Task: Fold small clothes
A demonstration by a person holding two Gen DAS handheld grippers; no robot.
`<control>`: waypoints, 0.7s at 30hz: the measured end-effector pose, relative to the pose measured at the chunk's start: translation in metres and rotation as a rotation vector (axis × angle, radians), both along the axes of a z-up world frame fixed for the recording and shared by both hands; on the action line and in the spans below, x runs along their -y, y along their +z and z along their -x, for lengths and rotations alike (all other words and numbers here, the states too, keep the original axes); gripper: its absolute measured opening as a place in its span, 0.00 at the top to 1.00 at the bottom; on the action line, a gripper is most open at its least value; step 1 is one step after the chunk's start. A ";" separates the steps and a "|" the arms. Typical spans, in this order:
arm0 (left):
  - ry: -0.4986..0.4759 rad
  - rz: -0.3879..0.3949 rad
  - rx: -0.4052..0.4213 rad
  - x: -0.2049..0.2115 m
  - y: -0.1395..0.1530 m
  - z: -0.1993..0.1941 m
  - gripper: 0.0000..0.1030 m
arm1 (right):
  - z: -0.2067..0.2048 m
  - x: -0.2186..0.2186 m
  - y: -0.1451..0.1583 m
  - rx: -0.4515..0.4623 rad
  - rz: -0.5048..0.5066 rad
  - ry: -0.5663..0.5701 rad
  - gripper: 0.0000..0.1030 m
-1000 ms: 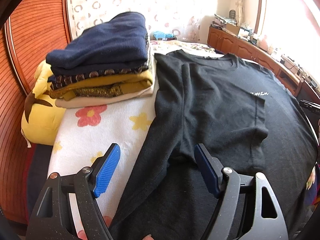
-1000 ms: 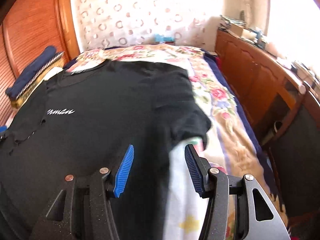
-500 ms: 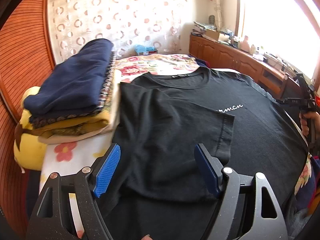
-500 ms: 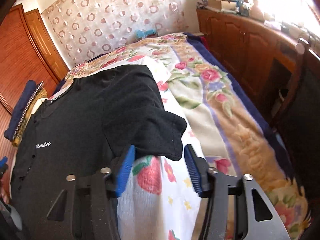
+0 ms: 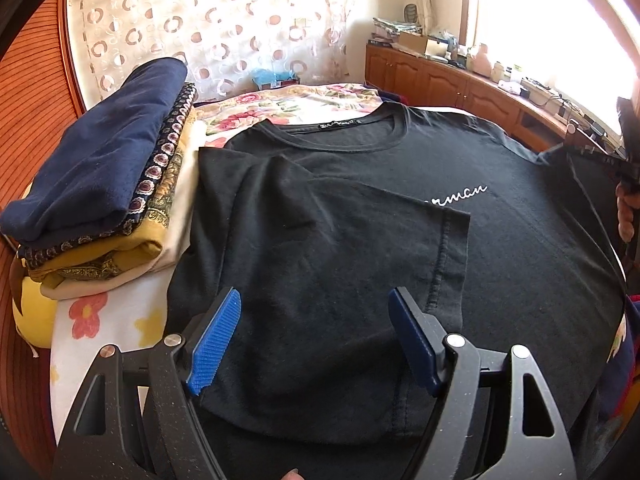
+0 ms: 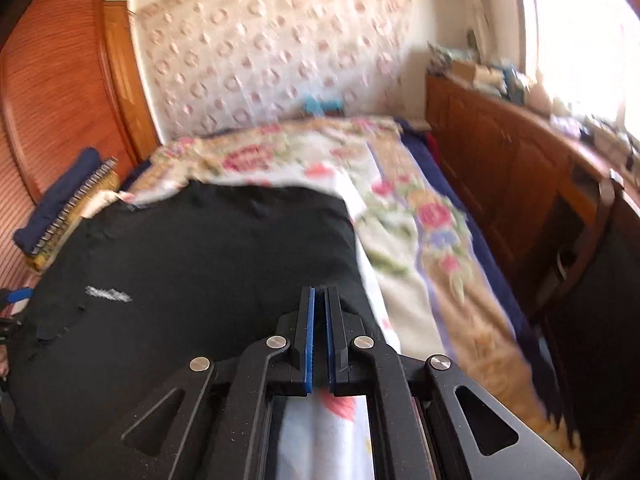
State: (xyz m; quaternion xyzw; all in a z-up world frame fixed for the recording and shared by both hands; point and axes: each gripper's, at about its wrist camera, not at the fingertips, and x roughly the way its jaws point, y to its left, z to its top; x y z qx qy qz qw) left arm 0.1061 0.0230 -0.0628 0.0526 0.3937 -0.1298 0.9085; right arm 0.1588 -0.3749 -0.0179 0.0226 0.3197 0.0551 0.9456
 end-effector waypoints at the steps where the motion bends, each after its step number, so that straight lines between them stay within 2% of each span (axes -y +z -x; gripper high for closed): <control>1: -0.003 -0.001 -0.001 0.001 0.000 0.000 0.25 | 0.004 -0.006 0.006 0.023 0.008 0.018 0.96; 5: -0.009 -0.011 -0.017 0.007 -0.005 -0.004 0.25 | 0.017 -0.035 0.017 0.058 0.048 0.096 0.96; 7: -0.010 -0.018 -0.026 0.009 -0.008 -0.007 0.25 | 0.021 -0.044 0.010 0.029 0.077 0.099 0.96; 11: -0.015 -0.023 -0.039 0.011 -0.012 -0.009 0.25 | 0.024 -0.052 -0.013 -0.055 0.061 0.119 0.96; 17: -0.012 -0.021 -0.073 0.010 -0.017 -0.014 0.25 | 0.021 -0.046 -0.029 -0.134 0.042 0.135 0.96; 21: -0.012 -0.005 -0.085 0.008 -0.018 -0.017 0.24 | 0.031 -0.028 -0.014 -0.102 -0.016 0.114 0.95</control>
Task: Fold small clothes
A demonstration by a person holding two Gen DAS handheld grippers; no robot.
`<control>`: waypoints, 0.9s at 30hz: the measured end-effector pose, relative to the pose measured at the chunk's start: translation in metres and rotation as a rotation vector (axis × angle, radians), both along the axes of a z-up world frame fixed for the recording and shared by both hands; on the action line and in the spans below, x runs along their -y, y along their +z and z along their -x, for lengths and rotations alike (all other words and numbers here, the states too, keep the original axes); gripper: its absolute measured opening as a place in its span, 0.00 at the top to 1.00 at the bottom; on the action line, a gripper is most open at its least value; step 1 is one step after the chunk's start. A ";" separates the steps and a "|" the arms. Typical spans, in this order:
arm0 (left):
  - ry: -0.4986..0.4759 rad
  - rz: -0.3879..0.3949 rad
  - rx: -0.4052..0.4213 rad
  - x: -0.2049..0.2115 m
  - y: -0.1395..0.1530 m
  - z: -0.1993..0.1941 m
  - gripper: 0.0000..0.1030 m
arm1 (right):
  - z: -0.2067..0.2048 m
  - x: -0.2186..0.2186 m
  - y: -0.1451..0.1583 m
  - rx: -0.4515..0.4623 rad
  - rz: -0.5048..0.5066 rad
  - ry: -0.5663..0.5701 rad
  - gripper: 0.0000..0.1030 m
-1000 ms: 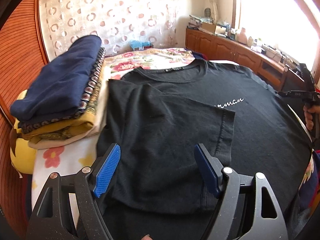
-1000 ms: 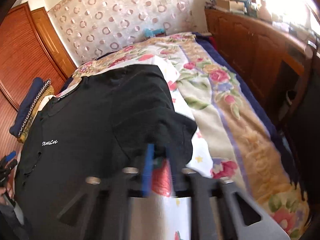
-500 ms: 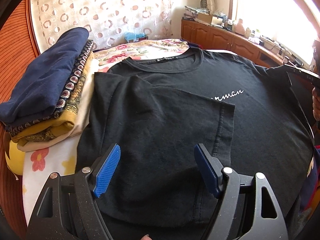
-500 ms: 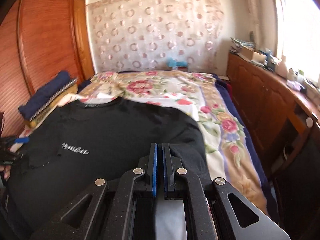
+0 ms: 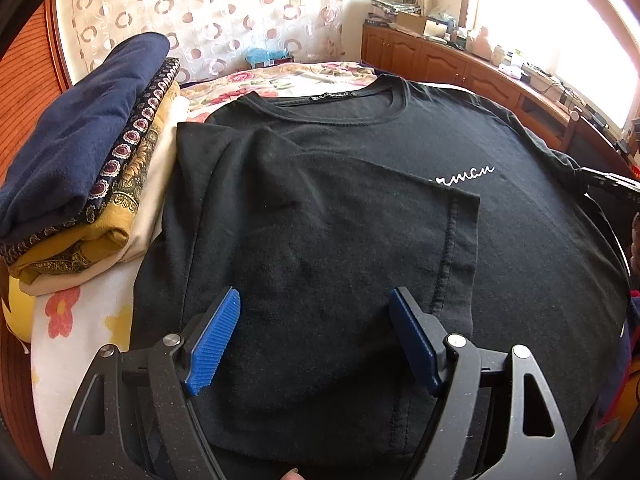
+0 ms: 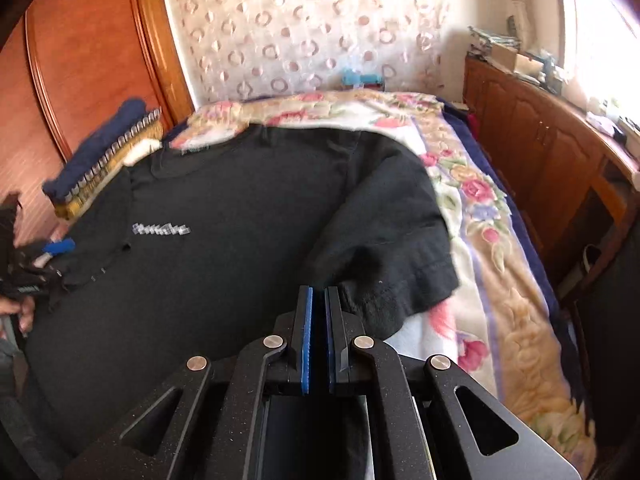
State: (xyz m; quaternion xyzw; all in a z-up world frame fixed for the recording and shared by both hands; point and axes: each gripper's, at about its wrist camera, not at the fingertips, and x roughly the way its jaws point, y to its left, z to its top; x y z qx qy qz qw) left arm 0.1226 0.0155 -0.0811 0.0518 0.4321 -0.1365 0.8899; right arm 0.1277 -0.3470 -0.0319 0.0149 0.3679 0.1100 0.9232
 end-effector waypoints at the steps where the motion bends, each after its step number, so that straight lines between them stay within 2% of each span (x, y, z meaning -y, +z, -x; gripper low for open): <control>1: -0.001 0.000 0.000 0.001 0.000 0.000 0.23 | 0.004 0.004 0.005 0.013 -0.003 -0.007 0.90; 7: -0.008 -0.002 -0.002 0.002 -0.001 -0.001 0.21 | 0.024 0.032 0.018 0.060 0.010 -0.090 0.66; 11: -0.008 -0.001 -0.002 0.002 -0.002 -0.001 0.21 | 0.004 0.049 0.003 0.002 0.007 -0.144 0.65; 15: -0.008 -0.001 -0.002 0.002 -0.002 -0.001 0.21 | -0.024 0.063 -0.017 -0.085 -0.072 -0.180 0.65; 20: -0.008 -0.002 -0.002 0.002 -0.002 -0.001 0.21 | -0.040 0.068 -0.019 -0.118 -0.111 -0.202 0.65; 21: -0.008 -0.002 -0.002 0.002 -0.002 -0.001 0.21 | -0.042 0.068 -0.018 -0.126 -0.110 -0.195 0.68; 22: -0.008 -0.001 -0.002 0.002 -0.002 -0.001 0.21 | -0.043 0.068 -0.017 -0.123 -0.102 -0.188 0.80; 24: -0.008 -0.002 -0.002 0.002 -0.002 -0.001 0.21 | -0.044 0.056 -0.013 -0.100 -0.057 -0.174 0.95; 27: -0.008 0.000 -0.003 0.002 -0.002 0.000 0.21 | -0.044 0.046 -0.003 -0.038 0.030 -0.168 0.96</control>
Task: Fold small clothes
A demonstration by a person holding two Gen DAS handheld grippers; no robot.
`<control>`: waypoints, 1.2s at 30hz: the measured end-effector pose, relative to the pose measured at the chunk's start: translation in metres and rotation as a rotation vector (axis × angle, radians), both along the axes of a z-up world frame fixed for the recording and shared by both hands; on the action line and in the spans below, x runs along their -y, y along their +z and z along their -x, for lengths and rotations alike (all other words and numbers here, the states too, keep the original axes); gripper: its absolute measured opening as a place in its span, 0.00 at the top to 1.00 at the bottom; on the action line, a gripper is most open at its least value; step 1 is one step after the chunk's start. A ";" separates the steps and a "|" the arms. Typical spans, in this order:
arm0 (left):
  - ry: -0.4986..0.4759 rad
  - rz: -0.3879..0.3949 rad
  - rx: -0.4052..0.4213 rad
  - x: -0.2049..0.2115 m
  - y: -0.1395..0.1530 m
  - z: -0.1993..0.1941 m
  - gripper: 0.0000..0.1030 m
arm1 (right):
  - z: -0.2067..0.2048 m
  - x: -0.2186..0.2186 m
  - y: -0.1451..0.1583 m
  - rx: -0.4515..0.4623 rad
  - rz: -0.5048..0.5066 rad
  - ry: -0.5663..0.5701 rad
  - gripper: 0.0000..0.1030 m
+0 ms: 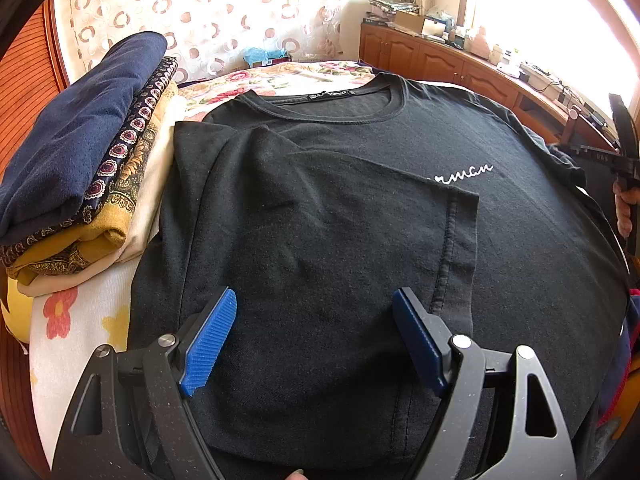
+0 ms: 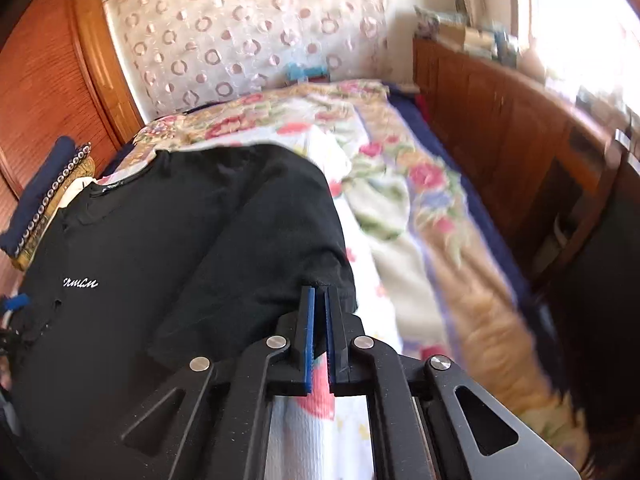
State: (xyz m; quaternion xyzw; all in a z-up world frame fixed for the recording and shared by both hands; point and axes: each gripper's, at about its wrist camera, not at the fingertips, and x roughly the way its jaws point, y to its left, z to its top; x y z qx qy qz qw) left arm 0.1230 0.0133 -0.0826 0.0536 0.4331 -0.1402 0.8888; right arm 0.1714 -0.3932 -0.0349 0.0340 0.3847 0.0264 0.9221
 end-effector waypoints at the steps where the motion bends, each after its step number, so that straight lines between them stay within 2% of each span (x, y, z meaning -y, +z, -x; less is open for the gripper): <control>1: -0.001 -0.001 0.001 0.000 0.000 0.000 0.21 | 0.000 -0.003 0.006 0.019 0.016 0.003 0.96; 7: 0.010 -0.004 0.024 -0.004 0.004 0.005 0.21 | -0.004 -0.036 0.037 0.130 0.054 0.077 0.96; 11: 0.041 0.016 0.072 -0.012 0.017 0.013 0.21 | 0.008 -0.075 0.053 0.177 0.049 0.184 0.96; 15: 0.049 0.048 0.122 -0.018 0.035 0.026 0.21 | 0.026 -0.118 0.048 0.177 0.056 0.312 0.96; 20: 0.039 0.066 0.179 -0.018 0.055 0.043 0.21 | 0.047 -0.151 0.020 0.103 0.067 0.411 0.96; 22: 0.033 0.071 0.192 -0.015 0.058 0.046 0.21 | 0.049 -0.150 0.011 0.079 0.075 0.413 0.86; 27: 0.020 0.085 0.214 -0.009 0.066 0.052 0.21 | 0.052 -0.136 0.019 0.091 0.077 0.369 0.72; 31: 0.012 0.088 0.221 -0.006 0.067 0.053 0.21 | 0.057 -0.126 0.030 0.090 0.067 0.309 0.70; 36: 0.008 0.088 0.220 -0.003 0.067 0.056 0.21 | 0.030 -0.130 0.014 0.028 0.049 0.265 0.70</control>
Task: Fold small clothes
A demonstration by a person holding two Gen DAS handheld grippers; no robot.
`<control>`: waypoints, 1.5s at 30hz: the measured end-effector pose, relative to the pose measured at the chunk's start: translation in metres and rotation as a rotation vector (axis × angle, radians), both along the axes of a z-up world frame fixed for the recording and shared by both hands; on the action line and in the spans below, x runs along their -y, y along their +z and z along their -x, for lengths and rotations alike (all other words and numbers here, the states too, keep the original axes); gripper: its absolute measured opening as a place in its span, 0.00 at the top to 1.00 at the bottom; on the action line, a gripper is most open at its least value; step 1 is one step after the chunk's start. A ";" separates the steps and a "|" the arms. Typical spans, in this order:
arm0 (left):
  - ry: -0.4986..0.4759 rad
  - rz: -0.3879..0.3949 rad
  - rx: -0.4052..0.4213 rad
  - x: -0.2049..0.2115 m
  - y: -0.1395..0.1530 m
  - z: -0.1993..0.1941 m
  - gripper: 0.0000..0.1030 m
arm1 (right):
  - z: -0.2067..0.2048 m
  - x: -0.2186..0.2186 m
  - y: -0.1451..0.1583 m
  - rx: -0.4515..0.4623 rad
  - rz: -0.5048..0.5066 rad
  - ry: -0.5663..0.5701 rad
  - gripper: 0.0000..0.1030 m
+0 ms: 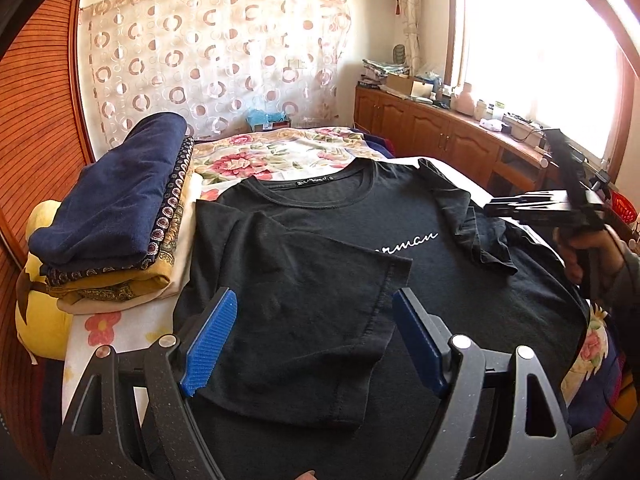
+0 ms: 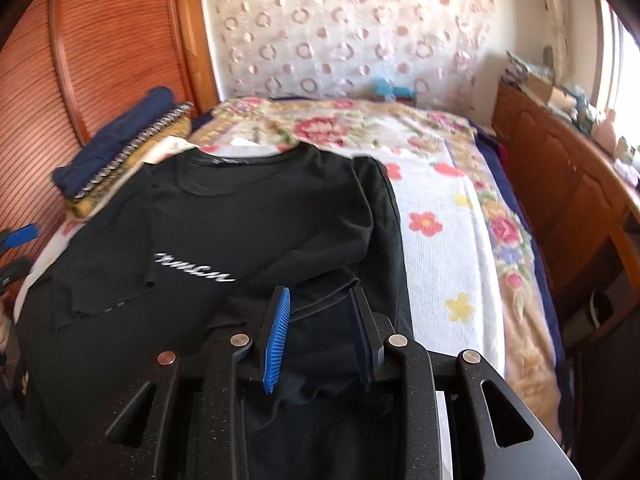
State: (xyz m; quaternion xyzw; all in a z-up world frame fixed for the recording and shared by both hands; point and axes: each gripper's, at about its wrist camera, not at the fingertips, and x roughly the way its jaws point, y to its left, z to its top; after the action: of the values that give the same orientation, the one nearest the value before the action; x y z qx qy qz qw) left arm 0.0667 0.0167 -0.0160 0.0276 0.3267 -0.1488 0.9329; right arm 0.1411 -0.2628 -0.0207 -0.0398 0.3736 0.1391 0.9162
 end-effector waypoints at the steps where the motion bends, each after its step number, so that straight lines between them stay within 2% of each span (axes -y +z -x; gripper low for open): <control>1: 0.000 -0.004 -0.001 0.000 0.000 0.000 0.21 | -0.007 0.000 -0.006 -0.021 -0.006 -0.015 0.70; 6: 0.004 -0.009 -0.005 -0.002 -0.002 0.002 0.21 | -0.031 -0.002 -0.015 -0.090 -0.024 -0.052 0.70; 8: 0.006 -0.008 -0.008 -0.002 -0.003 0.002 0.21 | -0.033 -0.004 -0.012 -0.083 -0.033 -0.049 0.83; 9: 0.007 -0.008 -0.009 -0.003 -0.003 0.002 0.21 | -0.034 -0.007 -0.010 -0.087 -0.039 -0.040 0.95; 10: 0.007 -0.007 -0.010 -0.003 -0.004 0.002 0.21 | -0.033 -0.011 -0.008 -0.079 -0.039 -0.025 0.97; 18: 0.013 -0.004 -0.014 -0.005 -0.006 0.002 0.21 | -0.018 -0.056 0.035 0.048 -0.061 0.125 0.98; 23: 0.023 -0.001 -0.015 -0.009 -0.007 0.003 0.21 | -0.016 -0.087 0.050 0.063 -0.067 0.178 0.98; 25: 0.027 0.001 -0.017 -0.011 -0.007 0.003 0.21 | -0.019 -0.093 0.049 0.045 -0.103 0.195 0.98; 30: 0.033 0.003 -0.019 -0.012 -0.009 0.003 0.21 | -0.016 -0.091 0.045 0.060 -0.086 0.194 0.79; 40: 0.027 0.013 -0.019 -0.010 -0.011 0.007 0.21 | 0.037 -0.064 0.030 0.037 0.040 0.147 0.77; 41: 0.026 0.013 -0.021 -0.010 -0.012 0.007 0.21 | 0.043 -0.062 0.027 0.030 0.041 0.149 0.75; 43: 0.023 0.014 -0.027 -0.009 -0.013 0.006 0.21 | 0.053 -0.057 0.020 0.018 0.051 0.143 0.64; 45: 0.022 0.012 -0.028 -0.008 -0.013 0.006 0.21 | 0.057 -0.054 0.014 -0.001 0.054 0.138 0.63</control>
State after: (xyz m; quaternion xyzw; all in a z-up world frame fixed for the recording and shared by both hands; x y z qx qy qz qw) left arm 0.0604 0.0250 -0.0293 0.0162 0.3392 -0.1410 0.9300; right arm 0.0837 -0.2085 -0.0062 -0.0902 0.3743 0.1917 0.9028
